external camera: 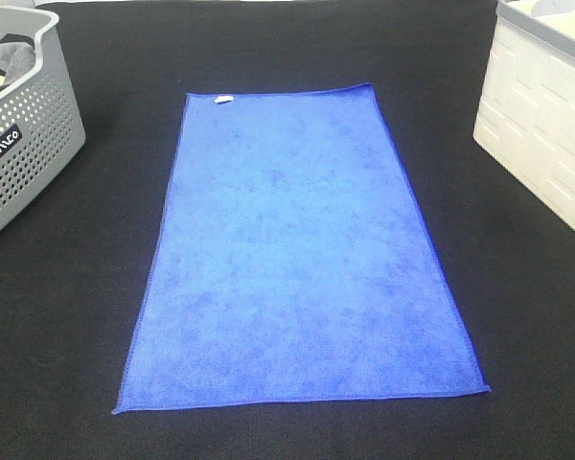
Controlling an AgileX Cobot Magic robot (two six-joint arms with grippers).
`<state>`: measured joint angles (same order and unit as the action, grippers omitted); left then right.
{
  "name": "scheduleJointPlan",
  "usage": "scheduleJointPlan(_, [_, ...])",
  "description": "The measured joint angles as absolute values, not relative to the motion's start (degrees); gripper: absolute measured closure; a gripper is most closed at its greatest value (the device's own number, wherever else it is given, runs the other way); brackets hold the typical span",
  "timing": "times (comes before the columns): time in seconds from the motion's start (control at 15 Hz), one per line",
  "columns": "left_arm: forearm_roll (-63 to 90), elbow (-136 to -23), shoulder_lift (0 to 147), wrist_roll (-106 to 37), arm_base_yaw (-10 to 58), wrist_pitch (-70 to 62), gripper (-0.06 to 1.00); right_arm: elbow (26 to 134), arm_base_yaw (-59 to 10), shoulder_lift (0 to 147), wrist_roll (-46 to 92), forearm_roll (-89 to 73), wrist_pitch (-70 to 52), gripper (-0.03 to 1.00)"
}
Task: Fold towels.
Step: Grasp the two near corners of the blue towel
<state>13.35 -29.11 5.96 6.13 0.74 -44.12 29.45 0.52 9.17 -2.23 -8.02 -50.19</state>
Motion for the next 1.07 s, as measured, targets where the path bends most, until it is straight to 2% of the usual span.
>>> scheduleJointPlan(0.2, [21.54, -28.59, 18.62, 6.25, 0.74, -40.85, 0.25, 29.45, 0.52, 22.46, -4.81, -10.14, -45.15, 0.12])
scheduleJointPlan(0.27, [25.73, -28.59, 26.93, 4.41, 0.74, -40.16, 0.25, 29.62, 0.52, 29.11, -4.70, -11.00, -44.52, 0.12])
scheduleJointPlan(0.6, [42.06, -28.59, 53.92, -14.21, 0.74, -38.04, 0.25, 29.91, 0.52, 54.09, 1.83, -14.50, -40.57, 0.12])
scheduleJointPlan(0.67, [42.06, -28.59, 53.92, -14.21, 0.74, -38.04, 0.25, 29.91, 0.52, 54.09, 1.83, -14.50, -40.57, 0.12])
scheduleJointPlan(0.8, [52.71, -28.59, 67.61, -24.64, 0.74, -37.41, 0.25, 29.91, 0.57, 64.69, 9.45, -21.77, -36.50, 0.12])
scheduleJointPlan(1.07, [69.79, -28.59, 83.14, -43.43, 0.74, -37.07, 0.25, 29.91, 0.57, 77.18, 25.78, -37.36, -32.77, 0.12])
